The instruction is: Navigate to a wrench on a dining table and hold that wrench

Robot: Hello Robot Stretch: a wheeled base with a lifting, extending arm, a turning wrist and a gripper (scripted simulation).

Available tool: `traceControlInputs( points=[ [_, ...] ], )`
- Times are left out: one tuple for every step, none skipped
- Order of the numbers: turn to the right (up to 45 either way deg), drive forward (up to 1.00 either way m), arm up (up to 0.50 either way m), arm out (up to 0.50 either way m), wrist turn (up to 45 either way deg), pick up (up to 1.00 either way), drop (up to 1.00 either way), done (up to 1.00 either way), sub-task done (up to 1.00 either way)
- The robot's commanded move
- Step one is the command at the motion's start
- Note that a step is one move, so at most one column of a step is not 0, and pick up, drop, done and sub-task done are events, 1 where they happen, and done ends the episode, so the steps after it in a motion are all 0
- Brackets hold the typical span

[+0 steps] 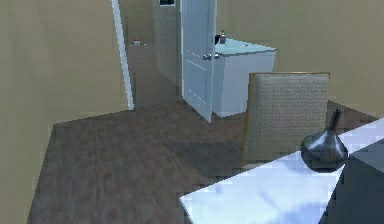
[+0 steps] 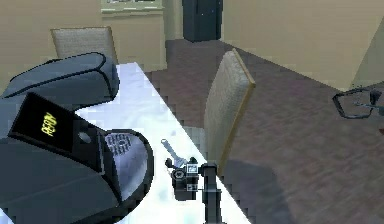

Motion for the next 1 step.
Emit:
traceControlInputs(
  points=[
    [0.0, 0.0, 0.1, 0.0, 0.0, 0.0, 0.0, 0.0, 0.0]
  ],
)
